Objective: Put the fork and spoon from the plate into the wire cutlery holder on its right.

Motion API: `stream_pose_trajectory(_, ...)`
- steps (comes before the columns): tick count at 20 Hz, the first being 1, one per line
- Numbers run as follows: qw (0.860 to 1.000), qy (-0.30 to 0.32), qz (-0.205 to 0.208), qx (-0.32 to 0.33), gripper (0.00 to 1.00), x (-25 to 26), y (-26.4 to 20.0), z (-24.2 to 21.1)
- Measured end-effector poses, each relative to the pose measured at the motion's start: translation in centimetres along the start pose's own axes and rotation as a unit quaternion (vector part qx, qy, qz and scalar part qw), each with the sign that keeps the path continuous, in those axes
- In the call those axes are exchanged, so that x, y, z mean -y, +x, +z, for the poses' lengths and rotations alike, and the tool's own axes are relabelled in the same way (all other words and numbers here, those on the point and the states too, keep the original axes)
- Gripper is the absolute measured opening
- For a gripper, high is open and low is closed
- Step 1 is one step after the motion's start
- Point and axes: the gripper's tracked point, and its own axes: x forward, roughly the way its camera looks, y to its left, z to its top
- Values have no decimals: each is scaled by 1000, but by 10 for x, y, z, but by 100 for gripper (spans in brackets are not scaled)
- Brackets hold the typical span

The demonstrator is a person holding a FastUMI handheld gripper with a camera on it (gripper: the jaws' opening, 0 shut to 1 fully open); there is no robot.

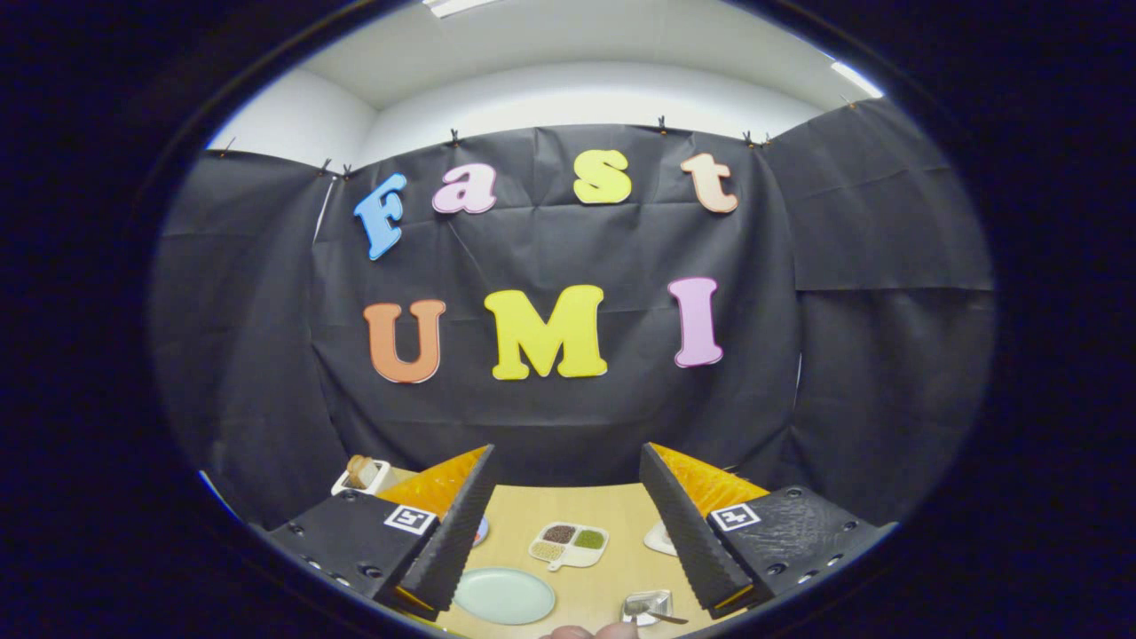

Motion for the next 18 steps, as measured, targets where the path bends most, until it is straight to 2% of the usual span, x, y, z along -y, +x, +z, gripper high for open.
stream_pose_trajectory(4,1000,1,1,4,96,0,4,-1)
stream_pose_trajectory(11,1000,-1,-18,12,96,32,-2,6)
stream_pose_trajectory(18,1000,-6,-10,16,96,57,-13,14)
